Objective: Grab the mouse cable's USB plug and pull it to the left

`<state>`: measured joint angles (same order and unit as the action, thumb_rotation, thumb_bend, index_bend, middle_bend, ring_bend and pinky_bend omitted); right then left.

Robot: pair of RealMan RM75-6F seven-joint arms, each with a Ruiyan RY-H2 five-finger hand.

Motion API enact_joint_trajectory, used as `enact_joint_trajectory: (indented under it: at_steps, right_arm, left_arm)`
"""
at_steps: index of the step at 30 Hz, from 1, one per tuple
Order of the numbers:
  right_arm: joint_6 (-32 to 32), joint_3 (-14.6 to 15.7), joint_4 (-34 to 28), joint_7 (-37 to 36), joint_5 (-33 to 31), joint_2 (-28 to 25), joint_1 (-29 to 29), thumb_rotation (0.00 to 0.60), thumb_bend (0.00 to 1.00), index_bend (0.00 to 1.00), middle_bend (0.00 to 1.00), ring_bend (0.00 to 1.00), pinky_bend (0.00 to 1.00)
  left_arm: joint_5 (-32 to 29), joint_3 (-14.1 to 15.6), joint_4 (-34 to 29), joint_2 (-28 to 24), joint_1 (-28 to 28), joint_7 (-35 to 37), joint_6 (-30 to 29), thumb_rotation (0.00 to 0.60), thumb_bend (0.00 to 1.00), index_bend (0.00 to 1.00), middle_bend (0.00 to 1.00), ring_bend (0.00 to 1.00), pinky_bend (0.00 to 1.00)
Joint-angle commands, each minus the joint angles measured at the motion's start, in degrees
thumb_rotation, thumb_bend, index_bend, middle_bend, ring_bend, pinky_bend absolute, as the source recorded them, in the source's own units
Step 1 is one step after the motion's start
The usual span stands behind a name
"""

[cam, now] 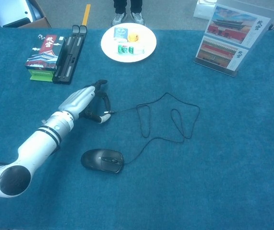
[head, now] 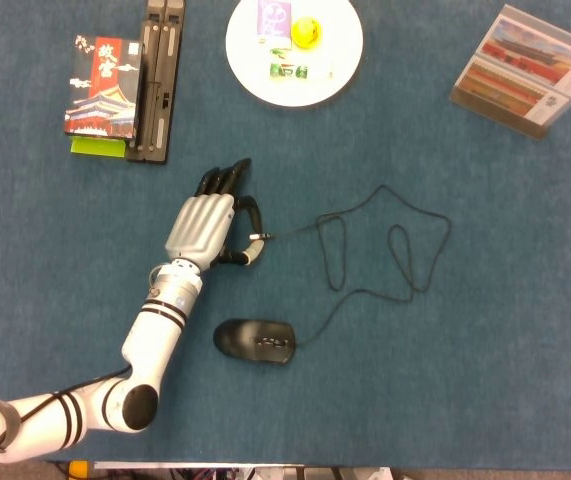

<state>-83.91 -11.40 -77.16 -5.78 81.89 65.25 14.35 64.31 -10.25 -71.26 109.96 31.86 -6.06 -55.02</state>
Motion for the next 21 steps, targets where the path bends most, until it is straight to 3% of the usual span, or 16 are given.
enact_joint_trajectory:
  at_steps: [1,8,21]
  right_arm:
    - [0.06,0.01,0.11,-0.07,-0.03,0.07,-0.01,0.600,0.00,0.28,0.16,0.03,0.11]
    - [0.22,-0.03,0.64,-0.46,-0.18,0.37,-0.04,0.600,0.00,0.28,0.16,0.03,0.11]
    - [0.05,-0.06,1.59,-1.46,-0.22,0.87,-0.26,0.600,0.00,0.28,0.16,0.03,0.11]
  left_arm:
    - [-0.06,0.03,-0.18,-0.14,0.08,0.06,0.21,0.596,0.36,0.54,0.00,0.00,0.00]
    - [-0.22,0.00,-0.45,-0.29,0.00,0.39,0.29,0.490,0.43,0.56,0.00,0.00,0.00]
    - [1.26,0.65,-2.70,-1.42,-0.64,0.90,-1.13,0.485,0.43,0.56,0.00,0.00,0.00]
